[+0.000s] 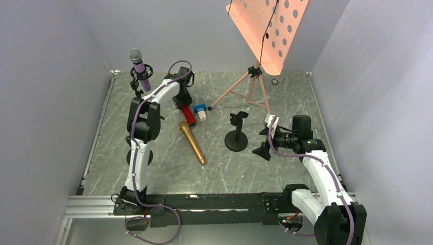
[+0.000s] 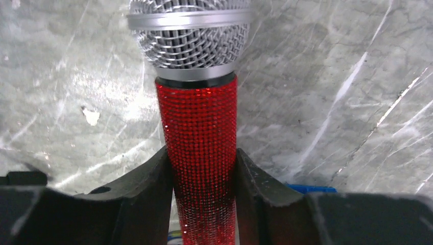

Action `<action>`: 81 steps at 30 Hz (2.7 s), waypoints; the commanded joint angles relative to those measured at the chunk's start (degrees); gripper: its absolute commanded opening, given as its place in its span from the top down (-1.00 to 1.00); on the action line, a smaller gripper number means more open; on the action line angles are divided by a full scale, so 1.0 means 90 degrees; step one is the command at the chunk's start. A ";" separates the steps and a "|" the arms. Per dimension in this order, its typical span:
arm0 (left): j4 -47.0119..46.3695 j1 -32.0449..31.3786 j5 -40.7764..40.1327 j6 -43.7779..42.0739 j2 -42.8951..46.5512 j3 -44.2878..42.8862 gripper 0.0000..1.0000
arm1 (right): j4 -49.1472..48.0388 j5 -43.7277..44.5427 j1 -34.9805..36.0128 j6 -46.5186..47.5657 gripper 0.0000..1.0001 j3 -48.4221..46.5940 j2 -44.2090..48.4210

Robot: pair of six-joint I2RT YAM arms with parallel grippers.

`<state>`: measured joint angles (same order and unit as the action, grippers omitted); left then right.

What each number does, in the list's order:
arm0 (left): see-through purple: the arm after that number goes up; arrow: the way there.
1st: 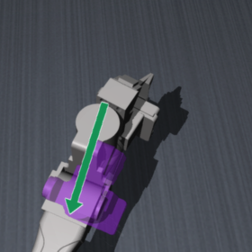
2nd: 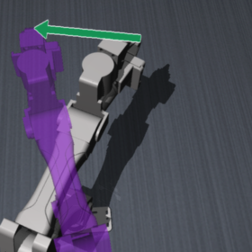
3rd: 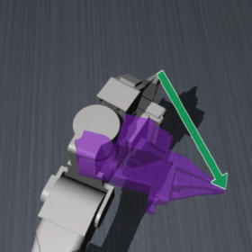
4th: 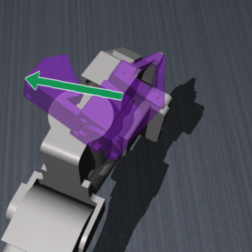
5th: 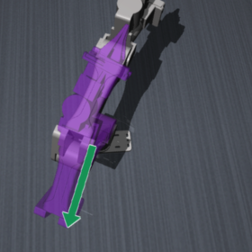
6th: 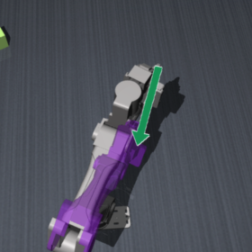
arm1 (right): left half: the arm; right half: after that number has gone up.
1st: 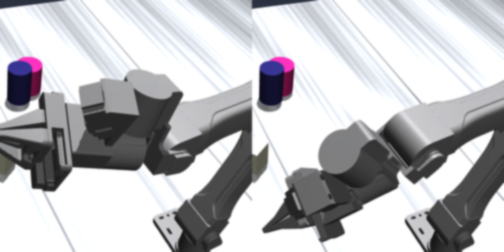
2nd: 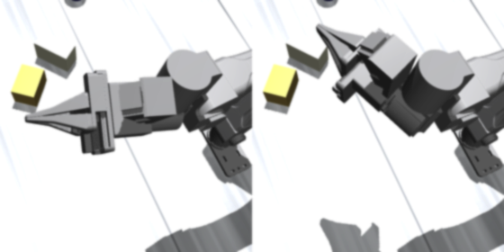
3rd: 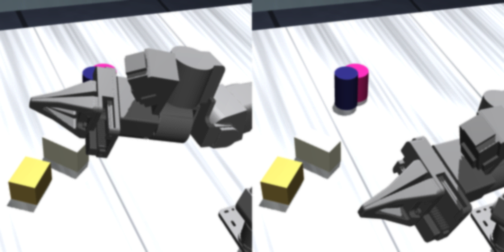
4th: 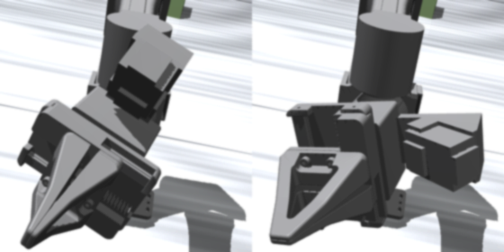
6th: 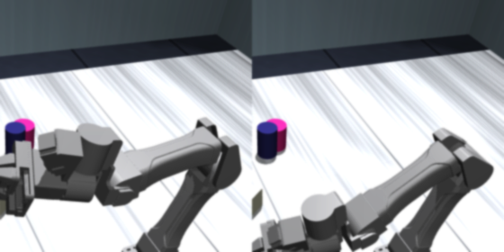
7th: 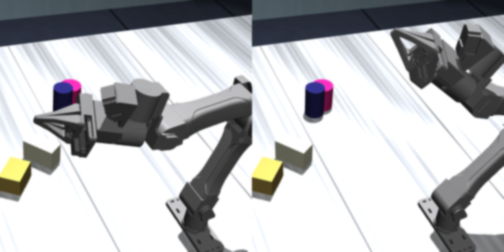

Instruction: Attach the microphones to the stand

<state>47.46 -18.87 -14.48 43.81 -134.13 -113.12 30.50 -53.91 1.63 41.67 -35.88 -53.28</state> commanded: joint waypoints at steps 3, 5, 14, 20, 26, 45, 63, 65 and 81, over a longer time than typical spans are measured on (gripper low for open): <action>-0.0349 0.0238 0.0497 -0.0119 0.0194 0.0004 0.72 | 0.0068 -0.0049 -0.0015 0.0194 -1.00 -0.0205 0.0050; -0.0708 0.0254 0.0499 -0.0276 0.0649 0.0307 0.87 | 0.0082 -0.0060 -0.0015 0.0204 -0.99 -0.0203 0.0060; -0.2886 0.0191 0.1714 -0.1668 0.3524 0.2224 0.97 | 0.0175 -0.0123 -0.0016 0.0277 -1.00 -0.0242 0.0066; -0.5102 0.0193 0.4425 -0.3185 0.6025 0.5050 0.97 | 0.0717 -0.0544 -0.0138 0.0669 -0.99 -0.0537 0.0165; -0.8071 -0.0070 0.6949 -0.3415 0.8417 0.7577 0.95 | 0.2102 -0.1564 -0.0630 0.1373 -0.99 -0.1271 0.0211; -0.9845 -0.4146 0.4869 -0.3788 0.7459 0.7173 0.99 | 0.2644 -0.3483 -0.0491 -0.1180 -0.99 -0.4170 0.0092; -1.0452 -0.4900 0.4472 -0.3365 0.5818 0.6035 1.00 | 0.1141 -0.3733 -0.0237 -0.2797 -0.94 -0.3874 0.0003; -1.0476 -0.4912 0.4477 -0.3343 0.5713 0.5973 1.00 | 0.0942 -0.3668 -0.0208 -0.3017 -0.88 -0.3821 0.0002; -1.0736 -0.4924 0.4484 -0.3332 0.5460 0.5650 0.99 | -0.0413 -0.3606 0.0084 -0.4477 -0.76 -0.2984 0.0255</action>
<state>-42.22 -62.87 26.65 12.97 -85.93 -59.13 29.56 -85.58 2.17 3.33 -63.09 -52.14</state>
